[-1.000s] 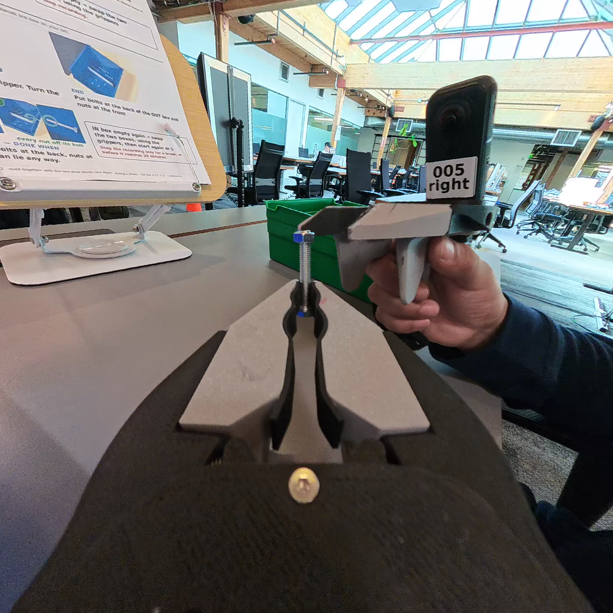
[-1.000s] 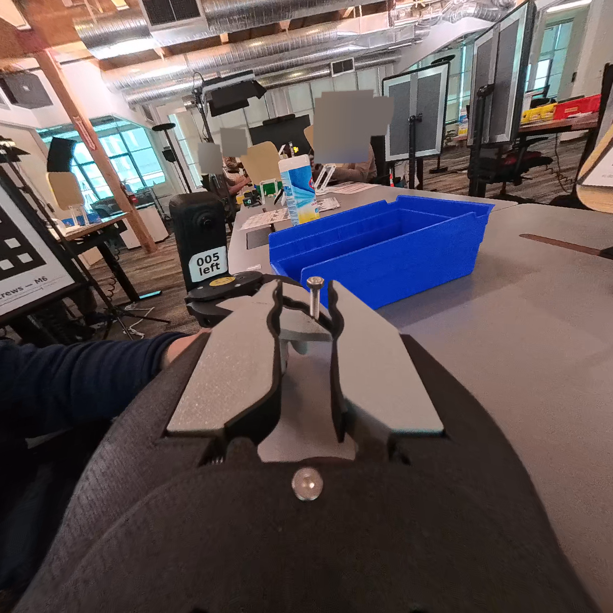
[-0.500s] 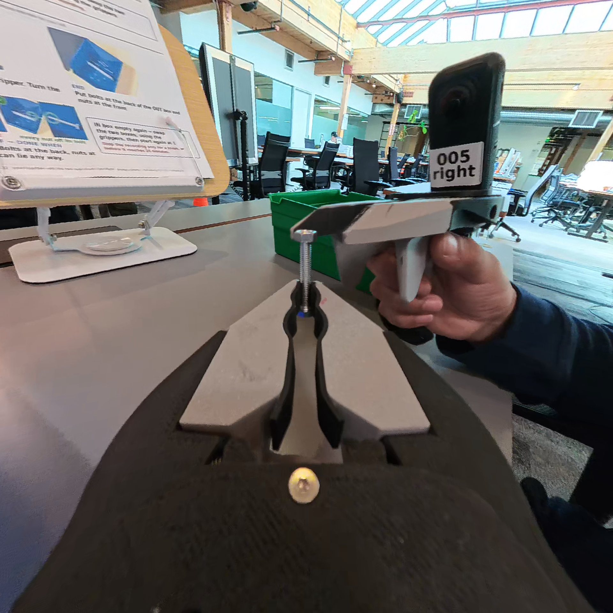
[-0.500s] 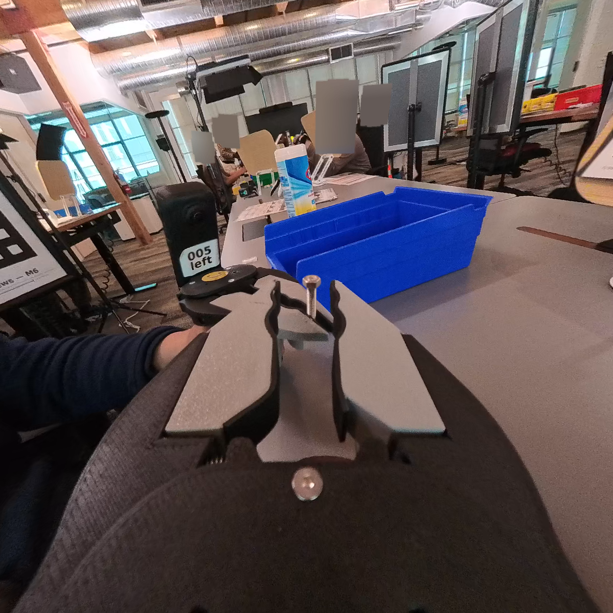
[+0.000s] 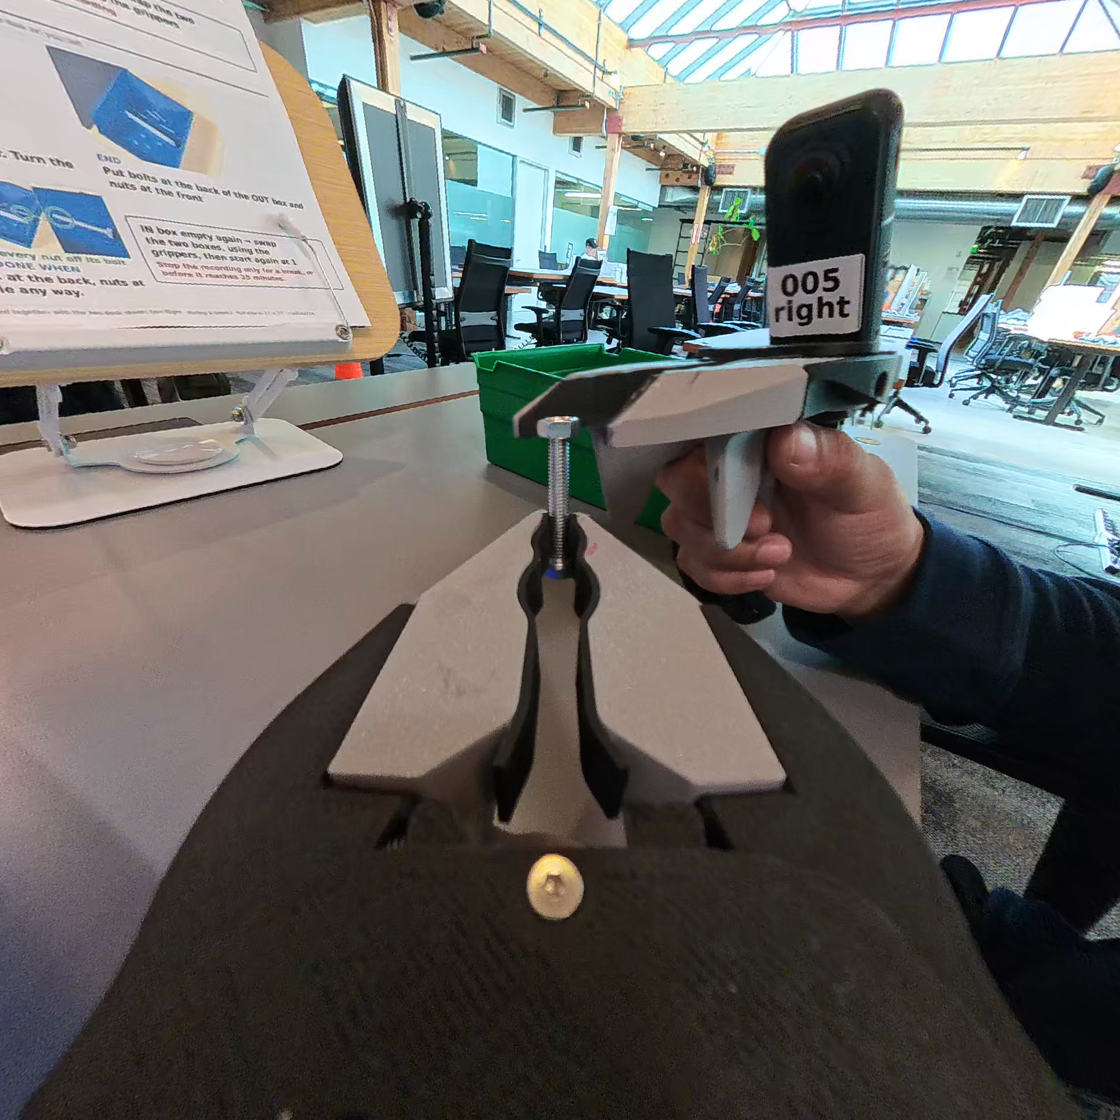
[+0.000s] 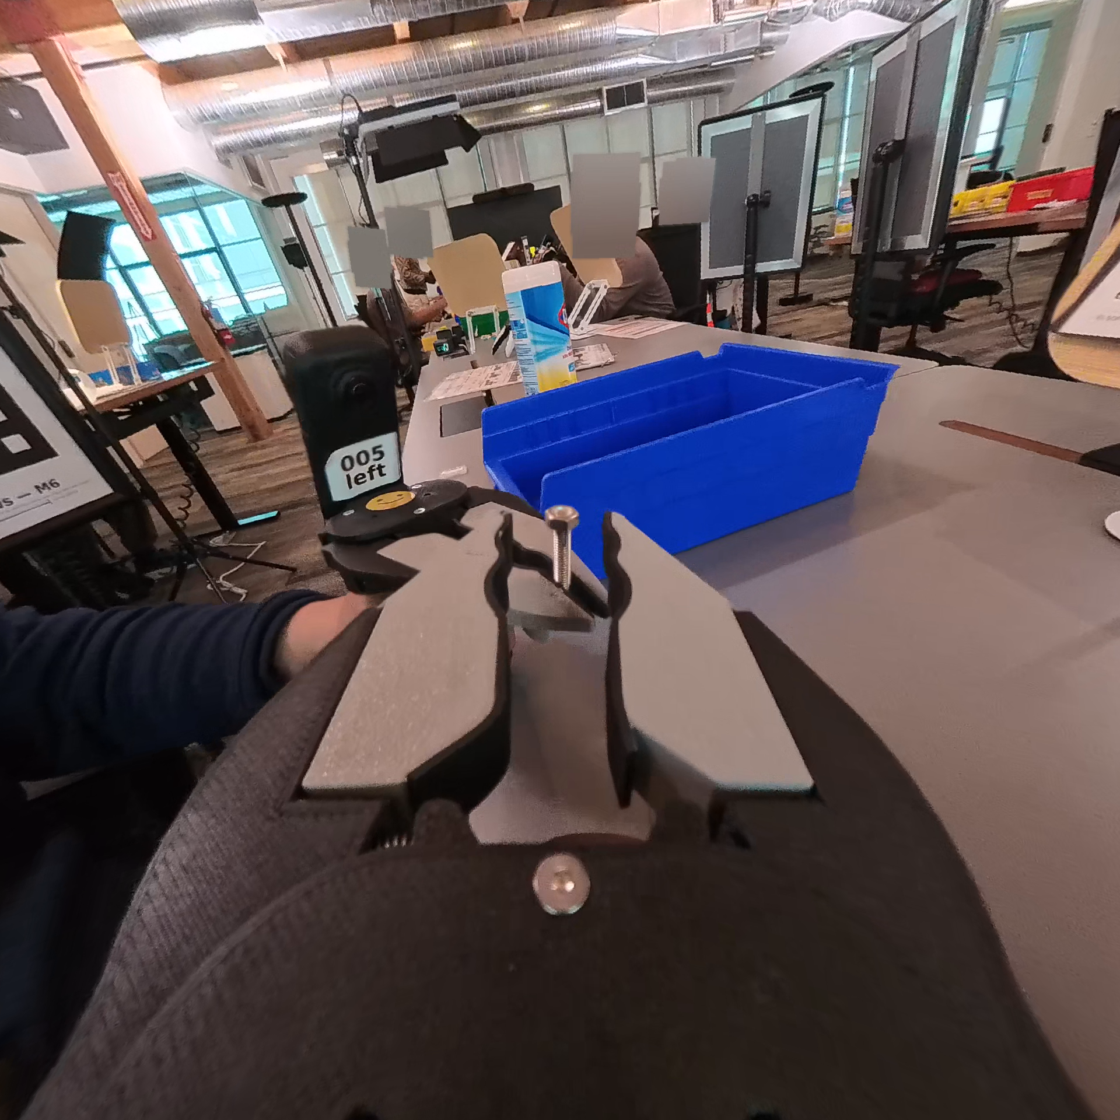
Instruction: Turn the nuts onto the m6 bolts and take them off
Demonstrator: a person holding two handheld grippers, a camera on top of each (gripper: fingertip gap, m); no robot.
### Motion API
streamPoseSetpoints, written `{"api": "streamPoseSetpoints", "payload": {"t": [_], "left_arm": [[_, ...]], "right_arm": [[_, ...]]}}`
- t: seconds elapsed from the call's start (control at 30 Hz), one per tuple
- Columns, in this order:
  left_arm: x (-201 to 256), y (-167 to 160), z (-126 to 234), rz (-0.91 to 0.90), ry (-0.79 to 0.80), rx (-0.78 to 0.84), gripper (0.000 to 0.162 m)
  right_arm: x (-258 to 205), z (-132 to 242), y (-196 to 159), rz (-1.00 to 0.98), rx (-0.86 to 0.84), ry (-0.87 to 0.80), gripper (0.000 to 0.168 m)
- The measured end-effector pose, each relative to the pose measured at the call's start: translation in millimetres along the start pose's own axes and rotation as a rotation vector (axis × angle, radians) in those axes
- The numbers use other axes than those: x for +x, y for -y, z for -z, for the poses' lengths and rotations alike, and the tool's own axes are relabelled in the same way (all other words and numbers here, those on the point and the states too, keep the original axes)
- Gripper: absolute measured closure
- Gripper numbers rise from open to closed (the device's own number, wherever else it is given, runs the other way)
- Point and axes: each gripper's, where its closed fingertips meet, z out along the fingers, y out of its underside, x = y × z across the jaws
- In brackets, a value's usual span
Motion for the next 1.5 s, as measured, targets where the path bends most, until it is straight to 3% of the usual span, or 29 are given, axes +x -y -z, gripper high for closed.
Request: {"api": "streamPoseSetpoints", "payload": {"t": [0.37, 0.63, 0.8, 1.1, 1.5], "left_arm": [[9, -3, -4, -0.029, -0.027, -0.017, 0.159], [6, -3, -3, -0.031, -0.021, -0.02, 0.159], [12, -5, -5, -0.058, -0.03, -0.033, 0.159], [3, -2, -2, -0.022, -0.003, -0.012, 0.16], [9, -4, -4, -0.038, -0.02, -0.027, 0.159]], "right_arm": [[-9, -11, -5, 0.039, -0.03, 0.011, 0.139], [-7, 3, -4, 0.034, -0.018, 0.012, 0.15], [-12, -8, -4, 0.034, -0.021, 0.024, 0.144], [-2, 8, 0, 0.034, 0.007, -0.021, 0.151], [-5, -6, -2, 0.035, 0.002, -0.022, 0.157]]}}
